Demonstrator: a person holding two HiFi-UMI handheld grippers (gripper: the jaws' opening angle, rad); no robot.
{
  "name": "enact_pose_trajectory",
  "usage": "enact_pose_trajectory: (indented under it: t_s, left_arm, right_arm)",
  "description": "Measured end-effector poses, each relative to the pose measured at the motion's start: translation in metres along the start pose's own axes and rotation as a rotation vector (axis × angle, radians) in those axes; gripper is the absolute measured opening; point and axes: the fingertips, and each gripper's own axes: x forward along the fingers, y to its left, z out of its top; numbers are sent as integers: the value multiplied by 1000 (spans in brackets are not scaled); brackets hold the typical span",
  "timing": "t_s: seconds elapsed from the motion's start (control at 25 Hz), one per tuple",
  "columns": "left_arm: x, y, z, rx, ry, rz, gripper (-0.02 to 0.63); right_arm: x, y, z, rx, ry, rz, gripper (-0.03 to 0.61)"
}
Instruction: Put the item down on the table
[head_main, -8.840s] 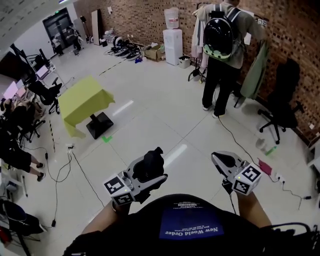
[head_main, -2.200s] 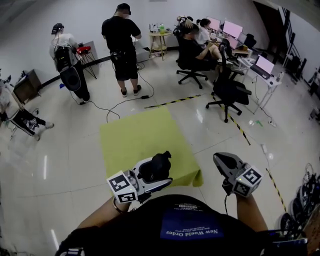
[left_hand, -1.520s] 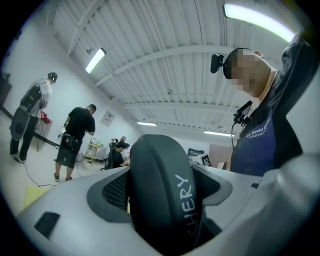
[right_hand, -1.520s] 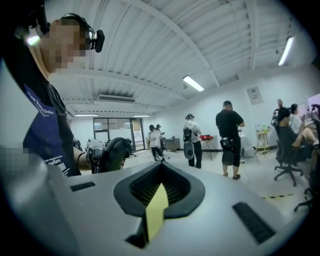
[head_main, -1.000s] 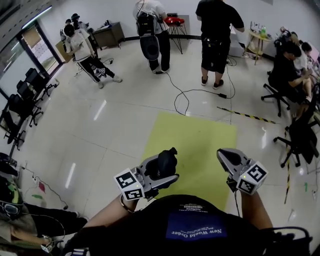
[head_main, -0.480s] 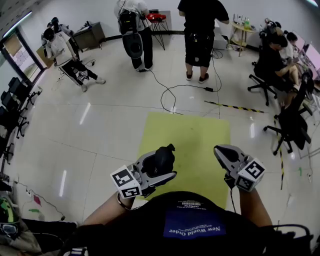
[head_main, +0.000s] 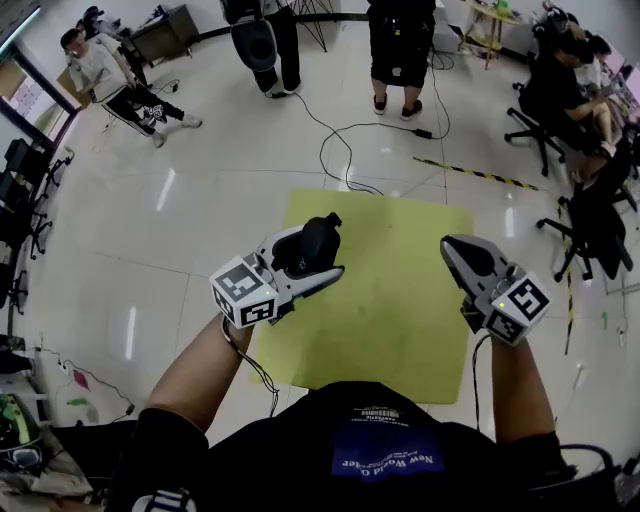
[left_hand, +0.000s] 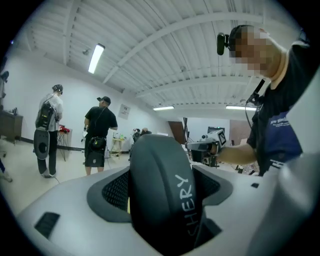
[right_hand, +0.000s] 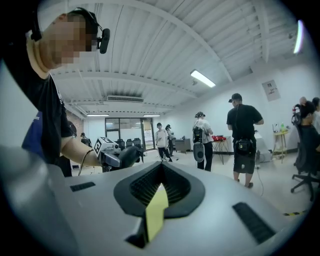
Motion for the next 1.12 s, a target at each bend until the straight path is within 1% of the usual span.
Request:
enact_pose_trajectory:
  t_s: [0.12,0.28,0.4,0.56,0.64,0.8,0.88,1.12]
  left_arm:
    - [27,50,-32,46,108,24,374]
    - [58,97,-93,98,267,3,374]
    - [87,135,-140,178,389,-12,374]
    - [112,164,-201,239,569,-20,374]
    - [121,174,-223,263,633,-25,374]
    - [132,183,-251,285,709,-40,374]
    - [133,185,-261,287,738,-45,376]
    - [138,181,-269,294,787,-85,376]
  right_arm:
    - [25,-27,-22,43,-7,-8,-12]
    - [42,-52,-68,124,17,-28,-12]
    - [55,-74,-102,124,40,-37,-12]
    - [59,-92,-140,129,86,-62,-12]
    - [60,-97,-154,127,98,-63,-12]
    - [67,-91,-161,171,85,-29,-12]
    - [69,-90,-163,195,79,-27,-12]
    - [62,-91,-171,200,88,-17,-12]
